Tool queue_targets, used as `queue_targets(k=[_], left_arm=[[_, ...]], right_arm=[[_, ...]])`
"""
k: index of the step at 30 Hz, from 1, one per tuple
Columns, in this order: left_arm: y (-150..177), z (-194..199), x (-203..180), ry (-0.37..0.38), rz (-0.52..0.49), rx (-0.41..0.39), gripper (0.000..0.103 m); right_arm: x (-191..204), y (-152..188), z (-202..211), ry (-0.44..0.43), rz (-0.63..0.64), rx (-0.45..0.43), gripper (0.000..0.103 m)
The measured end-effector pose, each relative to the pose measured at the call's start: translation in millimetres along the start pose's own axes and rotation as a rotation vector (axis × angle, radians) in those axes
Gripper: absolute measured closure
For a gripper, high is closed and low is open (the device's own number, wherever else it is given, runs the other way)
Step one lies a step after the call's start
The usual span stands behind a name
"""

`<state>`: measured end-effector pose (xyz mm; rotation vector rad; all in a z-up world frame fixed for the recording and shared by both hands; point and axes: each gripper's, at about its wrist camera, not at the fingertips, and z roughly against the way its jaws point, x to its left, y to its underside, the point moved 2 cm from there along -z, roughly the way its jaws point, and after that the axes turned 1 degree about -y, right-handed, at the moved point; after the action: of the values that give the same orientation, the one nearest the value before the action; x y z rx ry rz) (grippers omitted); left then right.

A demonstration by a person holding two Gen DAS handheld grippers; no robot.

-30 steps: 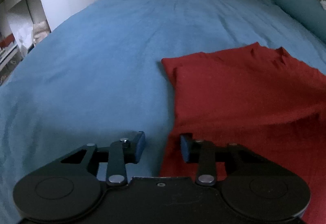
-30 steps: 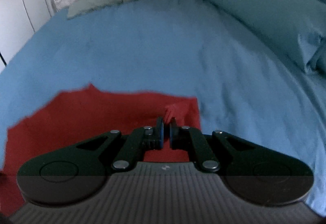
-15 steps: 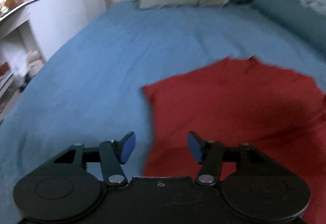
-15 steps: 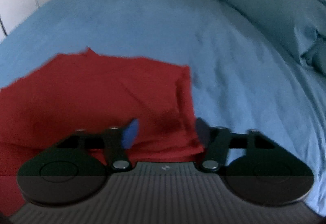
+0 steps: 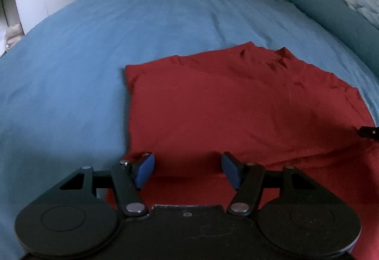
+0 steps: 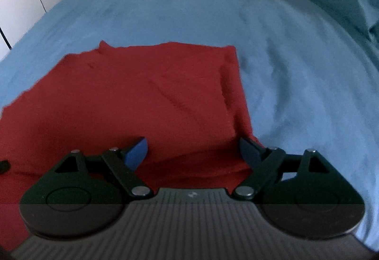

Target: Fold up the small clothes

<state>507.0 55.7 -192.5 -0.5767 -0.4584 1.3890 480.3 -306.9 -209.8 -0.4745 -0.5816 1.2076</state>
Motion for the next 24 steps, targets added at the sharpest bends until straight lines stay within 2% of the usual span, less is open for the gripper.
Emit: queue_targets(k=[3,6,12,16,19,21,24], left_arm=[[-3,13,0,-0.033,0.005,-0.009,0.035],[-4,40,5,-0.060,0.022,-0.040,0.035],[2,117,11,-0.098,0.041,-0.106,0.035],[16,175,15,-0.105,0.059,-0.116,0.033],[31,213,18,-0.102,0.068,-0.104,0.022],[44,236,20,-0.106,0.065,-0.097,0.006],[63,253,26,-0.098,0.062,-0.058,0.005]], right_arm=[[2,-6,10,0.002,0.027,0.004,0.004],[-7,-15,28,-0.016,0.027,-0.040,0.004],[-14,-17,102,-0.076,0.084,-0.132,0.004],[-22,-14,159,-0.115,0.132,-0.154,0.004],[-25,-3,203,-0.138,0.168,-0.139,0.003],[-26,9,226,-0.156,0.188,-0.119,0.003],[-28,35,257,-0.171,0.203,-0.073,0.002]])
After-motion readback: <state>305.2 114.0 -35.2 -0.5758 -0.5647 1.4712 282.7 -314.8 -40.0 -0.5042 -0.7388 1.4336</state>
